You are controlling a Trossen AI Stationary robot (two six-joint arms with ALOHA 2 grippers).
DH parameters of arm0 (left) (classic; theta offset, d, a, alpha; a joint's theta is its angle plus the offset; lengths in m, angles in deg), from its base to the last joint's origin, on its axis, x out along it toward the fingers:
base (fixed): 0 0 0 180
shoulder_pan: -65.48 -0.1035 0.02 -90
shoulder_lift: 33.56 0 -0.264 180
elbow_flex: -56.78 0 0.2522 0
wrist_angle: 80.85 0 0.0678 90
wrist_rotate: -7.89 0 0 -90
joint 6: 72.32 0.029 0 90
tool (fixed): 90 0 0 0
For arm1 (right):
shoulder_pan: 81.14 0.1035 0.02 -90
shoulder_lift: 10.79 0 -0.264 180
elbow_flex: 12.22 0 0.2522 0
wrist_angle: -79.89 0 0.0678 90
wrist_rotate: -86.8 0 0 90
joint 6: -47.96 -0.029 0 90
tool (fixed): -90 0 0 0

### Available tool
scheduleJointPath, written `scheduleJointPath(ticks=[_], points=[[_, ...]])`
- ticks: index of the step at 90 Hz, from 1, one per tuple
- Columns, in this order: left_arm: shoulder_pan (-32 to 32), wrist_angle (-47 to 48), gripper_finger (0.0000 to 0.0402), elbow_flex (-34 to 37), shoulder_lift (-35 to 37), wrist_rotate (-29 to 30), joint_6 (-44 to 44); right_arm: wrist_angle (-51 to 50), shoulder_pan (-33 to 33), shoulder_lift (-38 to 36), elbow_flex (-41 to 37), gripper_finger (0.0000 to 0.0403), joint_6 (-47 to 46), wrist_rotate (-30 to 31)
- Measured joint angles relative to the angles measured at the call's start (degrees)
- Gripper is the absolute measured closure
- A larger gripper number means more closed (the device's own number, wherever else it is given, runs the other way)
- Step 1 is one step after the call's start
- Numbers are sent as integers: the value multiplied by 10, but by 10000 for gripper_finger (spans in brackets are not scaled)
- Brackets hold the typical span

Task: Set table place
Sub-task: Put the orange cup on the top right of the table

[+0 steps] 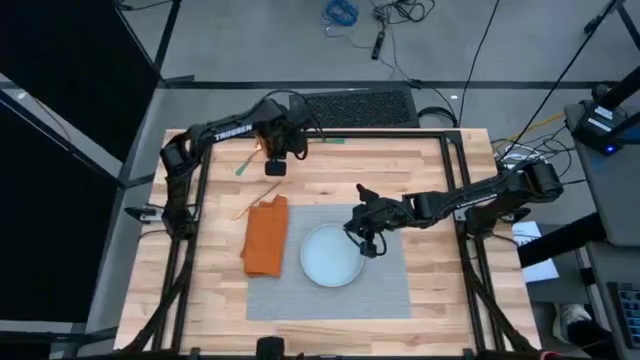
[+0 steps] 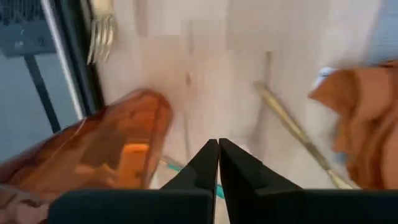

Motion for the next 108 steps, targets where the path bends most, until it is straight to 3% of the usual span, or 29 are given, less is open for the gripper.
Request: scheduleJointPath(ticks=[18,34,60,71,95,108], points=[[30,54,401,-12,4,-8,-5,0,0,0,0,376,0,0],[43,79,401,-40,43,23,-15,0,0,0,0,376,5,0],[13,58,390,-76,106,43,-32,10,-5,0,0,376,13,3],[-15,62,338,-74,103,43,-40,13,-5,0,0,376,13,3],[-51,84,142,-73,92,88,-44,8,-5,0,0,376,18,3],[-59,88,109,-73,92,59,-50,14,-6,0,0,376,30,3]])
